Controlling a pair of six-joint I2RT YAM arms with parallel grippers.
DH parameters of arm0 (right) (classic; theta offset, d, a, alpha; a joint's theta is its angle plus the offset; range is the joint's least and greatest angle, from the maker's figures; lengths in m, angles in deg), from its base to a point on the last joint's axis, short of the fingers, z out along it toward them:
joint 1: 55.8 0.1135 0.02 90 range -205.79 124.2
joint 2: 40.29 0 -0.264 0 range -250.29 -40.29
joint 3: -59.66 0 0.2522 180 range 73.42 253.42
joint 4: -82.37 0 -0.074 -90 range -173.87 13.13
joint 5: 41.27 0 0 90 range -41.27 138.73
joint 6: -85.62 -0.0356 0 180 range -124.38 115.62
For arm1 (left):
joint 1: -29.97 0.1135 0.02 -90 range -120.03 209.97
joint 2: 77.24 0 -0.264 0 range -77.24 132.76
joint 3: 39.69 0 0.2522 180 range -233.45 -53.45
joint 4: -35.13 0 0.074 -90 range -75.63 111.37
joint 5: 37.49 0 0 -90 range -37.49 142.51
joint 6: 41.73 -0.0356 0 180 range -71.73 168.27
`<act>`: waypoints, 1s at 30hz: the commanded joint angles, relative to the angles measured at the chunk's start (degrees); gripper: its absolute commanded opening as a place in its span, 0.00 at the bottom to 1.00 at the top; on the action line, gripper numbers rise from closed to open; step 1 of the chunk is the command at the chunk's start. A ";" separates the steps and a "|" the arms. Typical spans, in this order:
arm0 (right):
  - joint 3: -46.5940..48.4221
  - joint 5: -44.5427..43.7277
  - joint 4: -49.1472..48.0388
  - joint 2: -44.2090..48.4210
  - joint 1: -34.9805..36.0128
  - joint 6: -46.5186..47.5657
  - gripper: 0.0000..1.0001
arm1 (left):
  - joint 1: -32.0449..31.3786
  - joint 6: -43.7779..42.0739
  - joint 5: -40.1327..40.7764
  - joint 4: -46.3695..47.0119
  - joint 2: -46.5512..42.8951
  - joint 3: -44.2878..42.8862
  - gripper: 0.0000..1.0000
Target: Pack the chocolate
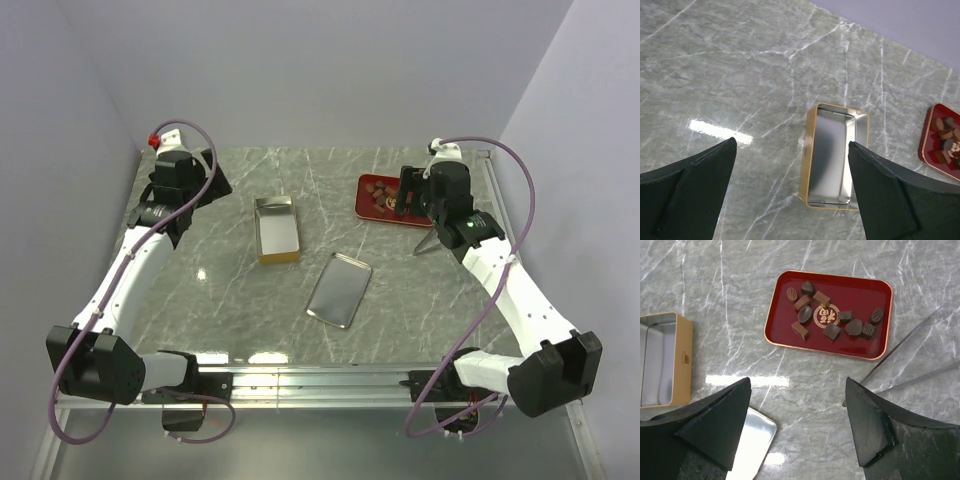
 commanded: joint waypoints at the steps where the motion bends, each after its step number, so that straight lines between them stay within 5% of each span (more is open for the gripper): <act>1: 0.88 -0.90 -1.57 0.39 -0.51 -0.99 0.83 | -0.50 0.22 4.33 0.09 -1.23 -0.90 0.99; 8: 1.67 -0.55 -1.22 0.22 -1.74 -1.87 0.83 | -2.61 -1.09 11.74 3.07 -4.92 0.07 1.00; 14: 3.34 -2.21 0.45 -1.19 -2.35 -4.15 0.86 | -2.61 2.24 16.22 -3.16 -1.58 -5.20 0.99; 21: 4.14 -5.38 3.97 -2.07 -4.20 -10.12 0.90 | -2.43 2.86 15.70 5.44 -3.08 -4.15 0.99; 30: -3.50 -8.89 9.06 1.35 -5.87 -25.85 0.91 | -1.29 4.80 10.00 3.96 5.53 -9.86 0.99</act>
